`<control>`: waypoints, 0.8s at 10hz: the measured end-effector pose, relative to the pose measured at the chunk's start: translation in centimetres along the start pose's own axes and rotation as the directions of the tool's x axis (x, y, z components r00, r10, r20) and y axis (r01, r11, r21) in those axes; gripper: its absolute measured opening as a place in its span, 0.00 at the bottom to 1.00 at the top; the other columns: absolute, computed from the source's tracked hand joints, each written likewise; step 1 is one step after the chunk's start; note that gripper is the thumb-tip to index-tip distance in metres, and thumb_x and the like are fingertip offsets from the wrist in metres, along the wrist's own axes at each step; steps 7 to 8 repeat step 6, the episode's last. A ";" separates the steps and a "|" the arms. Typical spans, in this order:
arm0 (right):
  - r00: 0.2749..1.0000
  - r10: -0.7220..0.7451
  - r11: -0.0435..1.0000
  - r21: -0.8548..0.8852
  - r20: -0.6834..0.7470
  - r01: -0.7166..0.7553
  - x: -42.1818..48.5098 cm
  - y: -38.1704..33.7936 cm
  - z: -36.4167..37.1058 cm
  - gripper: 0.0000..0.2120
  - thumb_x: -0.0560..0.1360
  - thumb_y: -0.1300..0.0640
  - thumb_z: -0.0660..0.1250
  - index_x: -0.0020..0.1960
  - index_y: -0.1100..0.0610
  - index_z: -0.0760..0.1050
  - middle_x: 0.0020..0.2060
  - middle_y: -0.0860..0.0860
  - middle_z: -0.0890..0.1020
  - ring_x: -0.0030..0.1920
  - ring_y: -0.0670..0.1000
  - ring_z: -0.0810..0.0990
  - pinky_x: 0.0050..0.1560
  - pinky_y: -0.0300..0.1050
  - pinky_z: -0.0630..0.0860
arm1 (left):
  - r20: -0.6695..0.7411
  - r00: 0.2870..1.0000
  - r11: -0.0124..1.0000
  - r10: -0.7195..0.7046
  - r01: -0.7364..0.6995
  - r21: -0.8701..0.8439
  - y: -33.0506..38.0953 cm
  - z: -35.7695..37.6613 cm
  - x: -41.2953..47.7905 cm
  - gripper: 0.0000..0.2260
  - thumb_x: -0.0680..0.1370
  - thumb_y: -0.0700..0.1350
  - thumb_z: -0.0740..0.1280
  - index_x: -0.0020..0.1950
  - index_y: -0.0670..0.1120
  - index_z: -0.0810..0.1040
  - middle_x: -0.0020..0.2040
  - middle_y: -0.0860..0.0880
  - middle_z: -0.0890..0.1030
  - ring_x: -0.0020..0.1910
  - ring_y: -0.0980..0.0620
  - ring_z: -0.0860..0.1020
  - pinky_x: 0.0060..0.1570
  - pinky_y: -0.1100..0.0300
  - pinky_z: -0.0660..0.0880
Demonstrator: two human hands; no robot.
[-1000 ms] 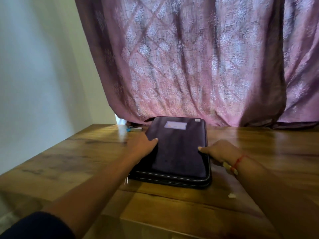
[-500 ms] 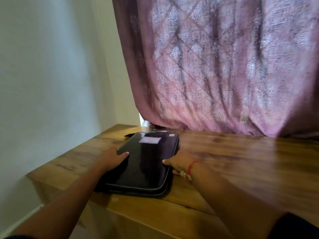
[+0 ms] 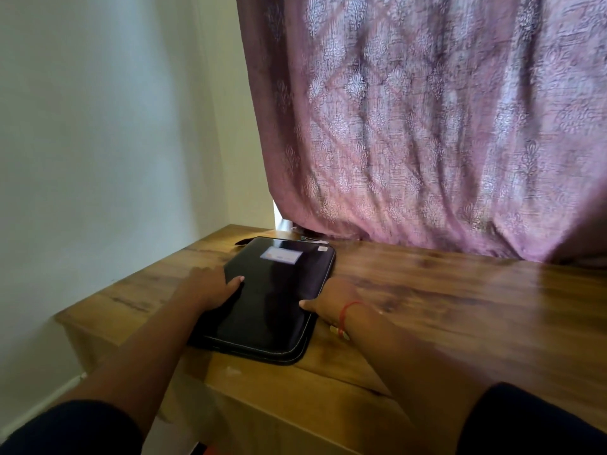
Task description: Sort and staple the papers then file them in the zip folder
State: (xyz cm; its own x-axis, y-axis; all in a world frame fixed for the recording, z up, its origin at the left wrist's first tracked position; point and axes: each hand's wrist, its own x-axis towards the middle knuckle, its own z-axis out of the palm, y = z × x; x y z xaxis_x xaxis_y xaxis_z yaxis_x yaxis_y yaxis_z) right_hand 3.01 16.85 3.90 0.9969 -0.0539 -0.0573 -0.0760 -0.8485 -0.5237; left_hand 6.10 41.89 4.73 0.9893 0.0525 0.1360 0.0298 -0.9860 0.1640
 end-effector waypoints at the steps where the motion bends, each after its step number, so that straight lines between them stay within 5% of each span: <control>1: 0.998 -0.059 0.998 0.014 -0.002 0.059 -0.3 0.3 -0.4 0.25 0.72 0.39 0.71 0.57 0.59 0.78 0.50 0.54 0.82 0.51 0.54 0.81 0.52 0.47 0.78 | 0.014 1.000 0.996 0.015 -0.016 0.089 0.2 -0.1 0.6 0.28 0.83 0.63 0.53 0.72 0.44 0.72 0.65 0.41 0.79 0.63 0.42 0.76 0.66 0.48 0.68; 2: 0.991 -0.136 0.990 0.033 -0.007 0.136 -1.1 1.1 -0.9 0.22 0.74 0.40 0.69 0.53 0.58 0.78 0.40 0.49 0.79 0.46 0.52 0.79 0.47 0.44 0.76 | -0.019 1.000 0.982 0.002 0.001 0.188 0.5 -0.2 0.7 0.30 0.81 0.67 0.53 0.71 0.48 0.72 0.65 0.43 0.78 0.63 0.42 0.75 0.64 0.45 0.70; 3: 0.972 -0.214 0.971 -0.128 -0.101 0.201 -2.3 2.3 -2.1 0.25 0.73 0.34 0.65 0.57 0.55 0.77 0.49 0.51 0.81 0.50 0.52 0.79 0.52 0.47 0.77 | -0.099 0.994 0.957 0.054 -0.023 0.288 1.9 -0.5 -0.3 0.32 0.80 0.69 0.52 0.74 0.48 0.68 0.70 0.43 0.73 0.67 0.41 0.71 0.64 0.44 0.69; 5: 0.905 -0.289 0.873 -0.474 -0.311 0.116 -4.9 7.6 -6.8 0.39 0.71 0.26 0.56 0.73 0.49 0.63 0.71 0.57 0.66 0.70 0.61 0.64 0.67 0.59 0.67 | -0.155 0.939 0.900 0.308 -0.235 0.367 9.0 -1.0 -2.6 0.46 0.72 0.76 0.37 0.82 0.50 0.54 0.83 0.47 0.56 0.80 0.39 0.53 0.75 0.39 0.56; 6: 0.919 -0.240 0.852 -0.522 -0.312 0.046 -5.8 10.8 -9.2 0.42 0.70 0.24 0.51 0.77 0.46 0.56 0.77 0.58 0.57 0.75 0.62 0.56 0.73 0.62 0.56 | -0.138 0.892 0.864 0.431 -0.365 0.347 14.6 -0.9 -4.2 0.47 0.71 0.77 0.35 0.83 0.51 0.50 0.84 0.48 0.50 0.82 0.40 0.47 0.77 0.37 0.50; 8: 0.919 -0.240 0.852 -0.522 -0.312 0.046 -5.8 10.8 -9.2 0.42 0.70 0.24 0.51 0.77 0.46 0.56 0.77 0.58 0.57 0.75 0.62 0.56 0.73 0.62 0.56 | -0.138 0.892 0.864 0.431 -0.365 0.347 14.6 -0.9 -4.2 0.47 0.71 0.77 0.35 0.83 0.51 0.50 0.84 0.48 0.50 0.82 0.40 0.47 0.77 0.37 0.50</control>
